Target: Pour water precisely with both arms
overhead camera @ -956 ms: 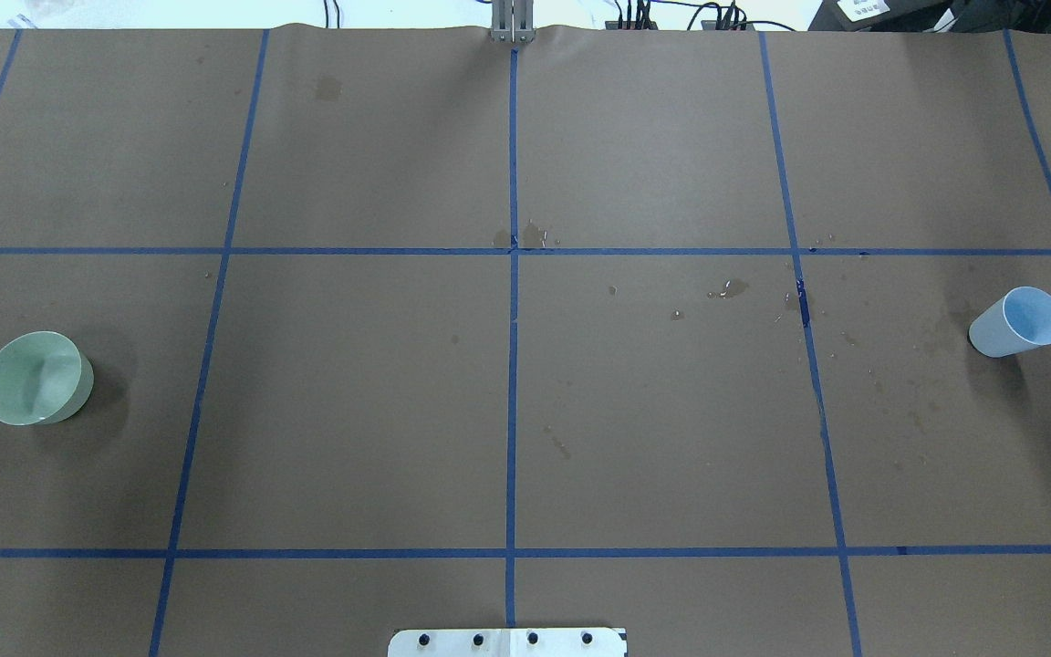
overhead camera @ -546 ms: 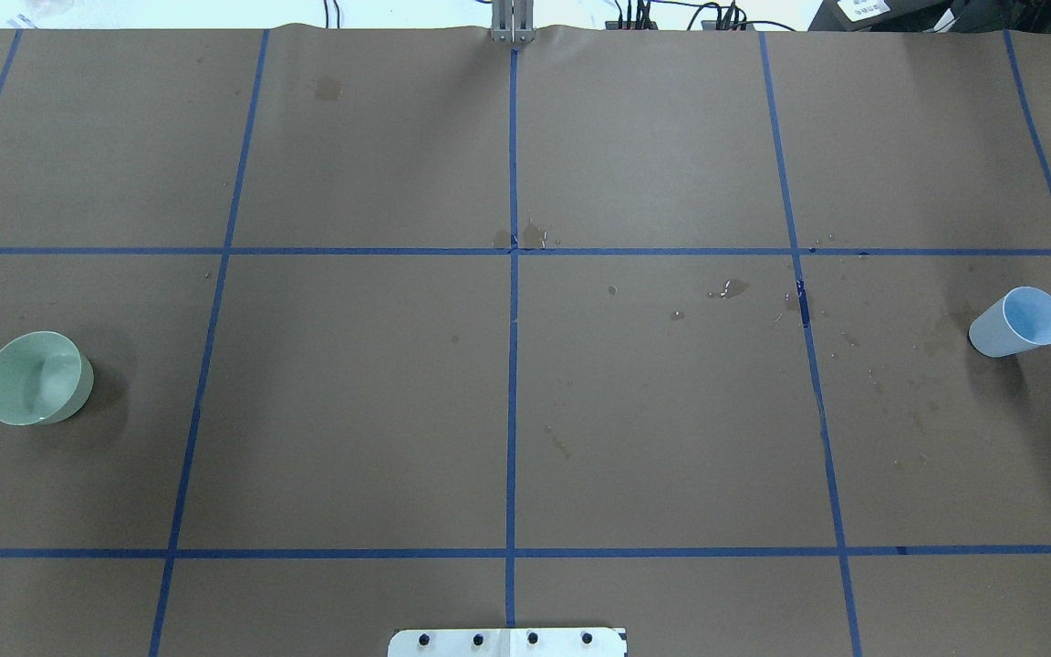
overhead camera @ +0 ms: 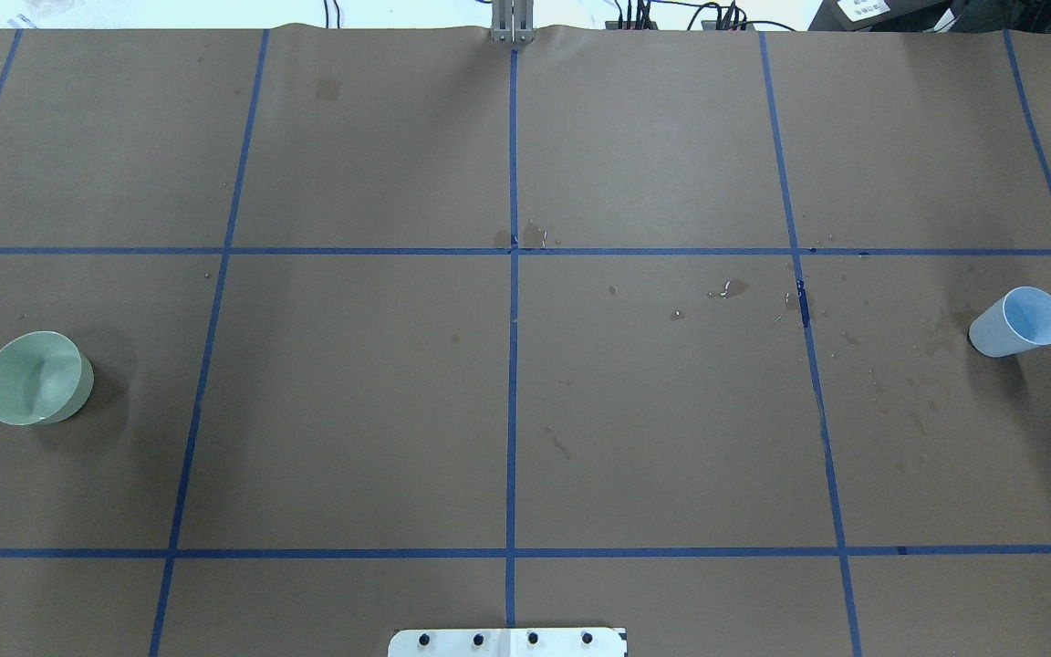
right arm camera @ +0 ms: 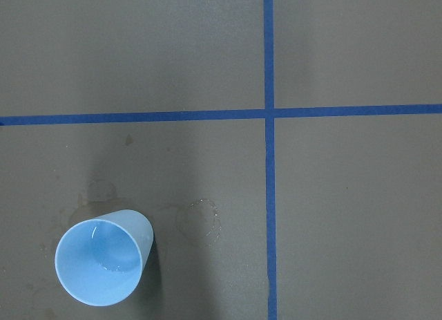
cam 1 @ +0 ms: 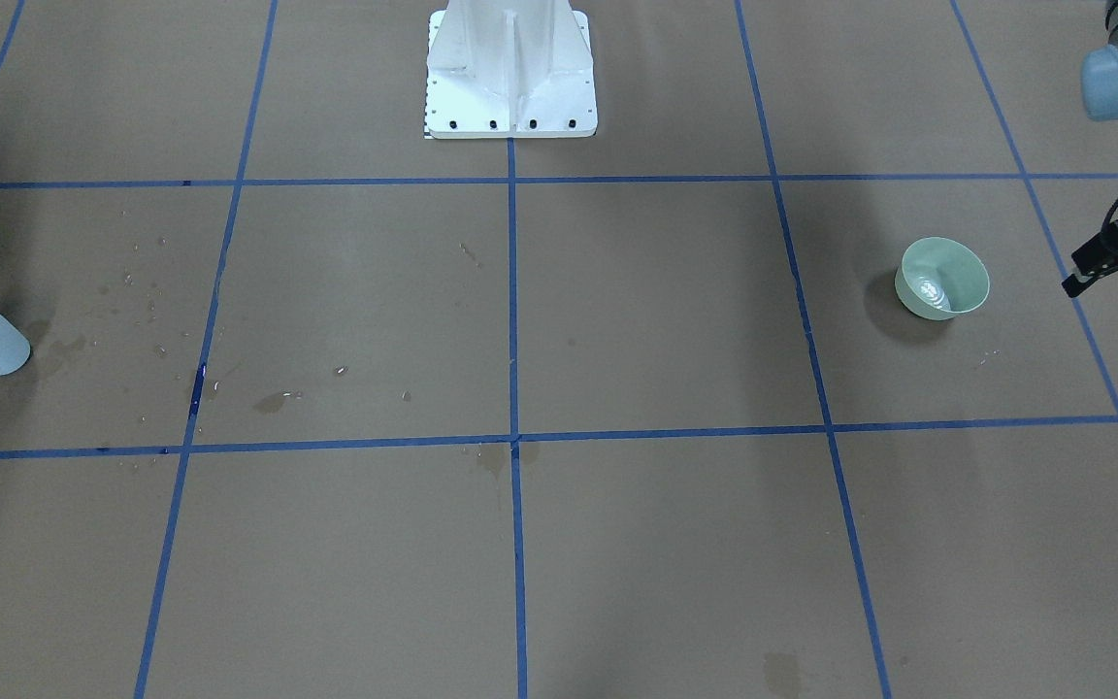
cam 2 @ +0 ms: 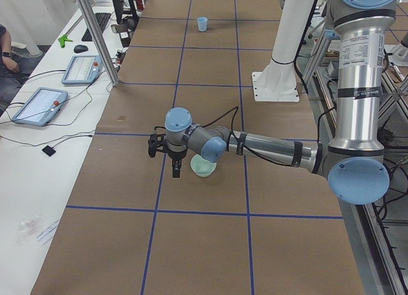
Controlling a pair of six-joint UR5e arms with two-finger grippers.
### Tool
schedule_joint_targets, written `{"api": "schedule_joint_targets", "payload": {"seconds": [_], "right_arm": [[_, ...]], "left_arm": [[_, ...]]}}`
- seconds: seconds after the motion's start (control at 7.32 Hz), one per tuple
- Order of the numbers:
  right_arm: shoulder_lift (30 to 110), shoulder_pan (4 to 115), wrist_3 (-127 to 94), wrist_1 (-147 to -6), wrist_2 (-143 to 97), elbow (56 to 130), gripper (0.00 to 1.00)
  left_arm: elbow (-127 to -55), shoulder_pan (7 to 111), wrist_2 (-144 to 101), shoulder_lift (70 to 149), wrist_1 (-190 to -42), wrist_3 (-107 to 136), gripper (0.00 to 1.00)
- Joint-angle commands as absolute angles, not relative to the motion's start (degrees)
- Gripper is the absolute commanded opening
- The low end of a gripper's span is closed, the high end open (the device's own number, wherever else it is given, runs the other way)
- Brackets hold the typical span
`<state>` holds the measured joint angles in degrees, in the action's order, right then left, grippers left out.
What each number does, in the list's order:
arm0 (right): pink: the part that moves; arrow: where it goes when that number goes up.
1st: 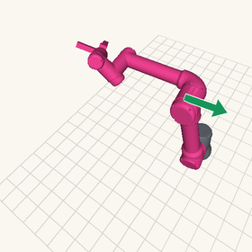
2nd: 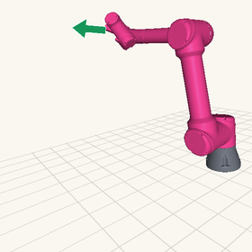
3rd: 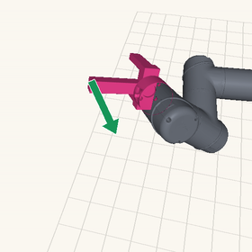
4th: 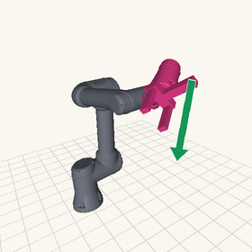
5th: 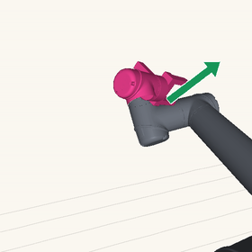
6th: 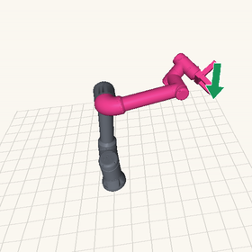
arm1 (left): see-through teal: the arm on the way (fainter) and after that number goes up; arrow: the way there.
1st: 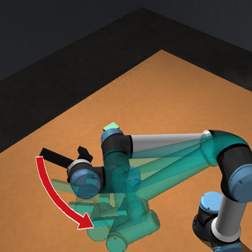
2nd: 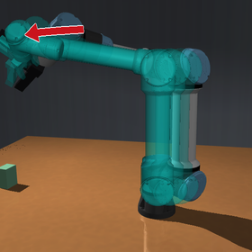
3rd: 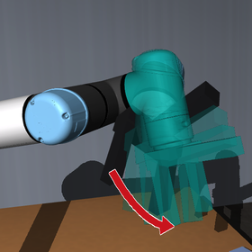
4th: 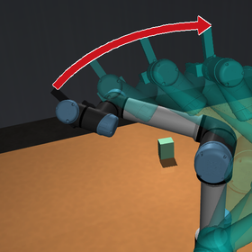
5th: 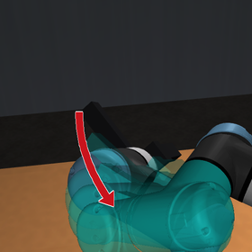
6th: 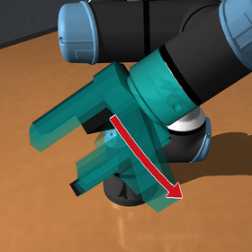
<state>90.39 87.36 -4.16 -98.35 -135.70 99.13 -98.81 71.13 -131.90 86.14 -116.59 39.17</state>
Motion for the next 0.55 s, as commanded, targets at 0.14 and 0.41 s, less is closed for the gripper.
{"api": "schedule_joint_targets", "payload": {"seconds": [0.14, 0.41], "right_arm": [[90.35, 87.36, -4.22, -98.35, -135.62, 99.14, 0.99], [90.35, 87.36, -4.22, -98.35, -135.7, 99.14, 0.99]], "left_arm": [[-93.35, 62.77, -127.63, 83.58, -132.0, 50.09, 0.99], [-93.08, 60.04, -127.62, 83.58, -132.01, 49.92, 0.99]]}}
